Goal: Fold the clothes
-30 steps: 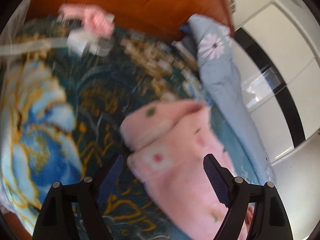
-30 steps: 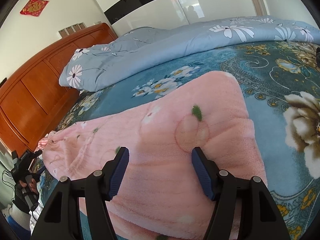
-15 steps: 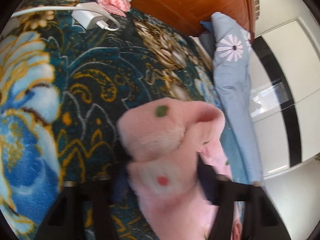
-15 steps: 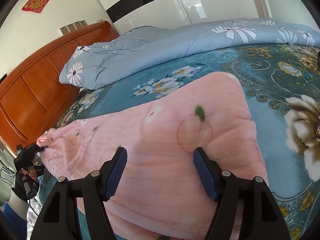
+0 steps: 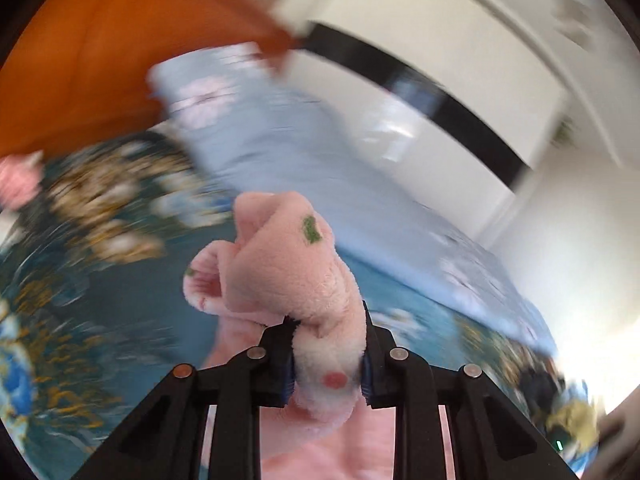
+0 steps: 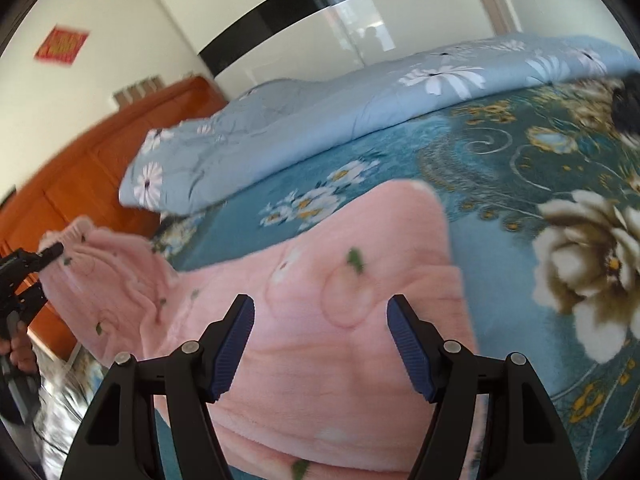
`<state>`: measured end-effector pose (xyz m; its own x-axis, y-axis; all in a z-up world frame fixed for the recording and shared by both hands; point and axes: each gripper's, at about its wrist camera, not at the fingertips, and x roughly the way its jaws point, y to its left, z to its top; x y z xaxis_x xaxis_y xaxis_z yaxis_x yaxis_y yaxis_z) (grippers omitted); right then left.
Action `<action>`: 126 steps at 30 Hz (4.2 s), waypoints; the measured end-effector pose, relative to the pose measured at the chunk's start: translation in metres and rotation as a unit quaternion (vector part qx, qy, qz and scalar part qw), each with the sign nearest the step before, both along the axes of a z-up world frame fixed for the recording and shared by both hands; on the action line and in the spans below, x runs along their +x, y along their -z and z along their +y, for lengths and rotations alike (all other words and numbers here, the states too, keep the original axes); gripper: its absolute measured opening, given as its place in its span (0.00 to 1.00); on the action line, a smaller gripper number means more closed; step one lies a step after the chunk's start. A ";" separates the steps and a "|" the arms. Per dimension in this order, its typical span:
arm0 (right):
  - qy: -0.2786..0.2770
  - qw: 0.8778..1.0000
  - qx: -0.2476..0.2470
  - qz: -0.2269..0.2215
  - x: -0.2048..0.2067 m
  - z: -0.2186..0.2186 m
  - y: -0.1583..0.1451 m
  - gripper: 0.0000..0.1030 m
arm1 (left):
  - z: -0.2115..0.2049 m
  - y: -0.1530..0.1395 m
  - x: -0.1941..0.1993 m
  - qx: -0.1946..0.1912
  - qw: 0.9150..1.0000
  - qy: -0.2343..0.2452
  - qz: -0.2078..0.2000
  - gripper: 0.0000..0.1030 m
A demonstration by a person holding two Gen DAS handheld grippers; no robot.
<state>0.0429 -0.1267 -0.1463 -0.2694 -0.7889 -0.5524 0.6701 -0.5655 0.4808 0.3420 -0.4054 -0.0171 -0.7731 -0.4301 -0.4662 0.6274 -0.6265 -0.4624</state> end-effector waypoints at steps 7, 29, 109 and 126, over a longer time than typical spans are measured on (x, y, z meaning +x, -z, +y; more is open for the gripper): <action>0.052 0.997 -0.052 -0.034 -0.026 0.042 -0.005 0.68 | 0.111 -0.005 -0.116 -0.050 0.986 0.162 -0.008 0.25; -0.015 0.979 -0.200 -0.032 -0.032 0.081 -0.035 0.68 | 0.214 0.076 -0.124 -0.102 0.973 0.161 -0.128 0.76; 0.045 0.998 -0.004 -0.034 -0.039 0.045 0.004 0.52 | 0.066 0.087 -0.046 0.031 0.991 0.024 -0.125 0.81; 0.009 0.998 0.041 -0.046 -0.041 0.032 0.017 0.66 | 0.056 0.134 -0.065 0.040 0.976 0.063 -0.206 0.90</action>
<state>0.0022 -0.0948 -0.1629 -0.2284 -0.7356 -0.6377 0.6150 -0.6168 0.4913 0.2775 -0.3492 -0.1514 -0.5580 -0.2925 -0.7766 0.6903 -0.6830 -0.2387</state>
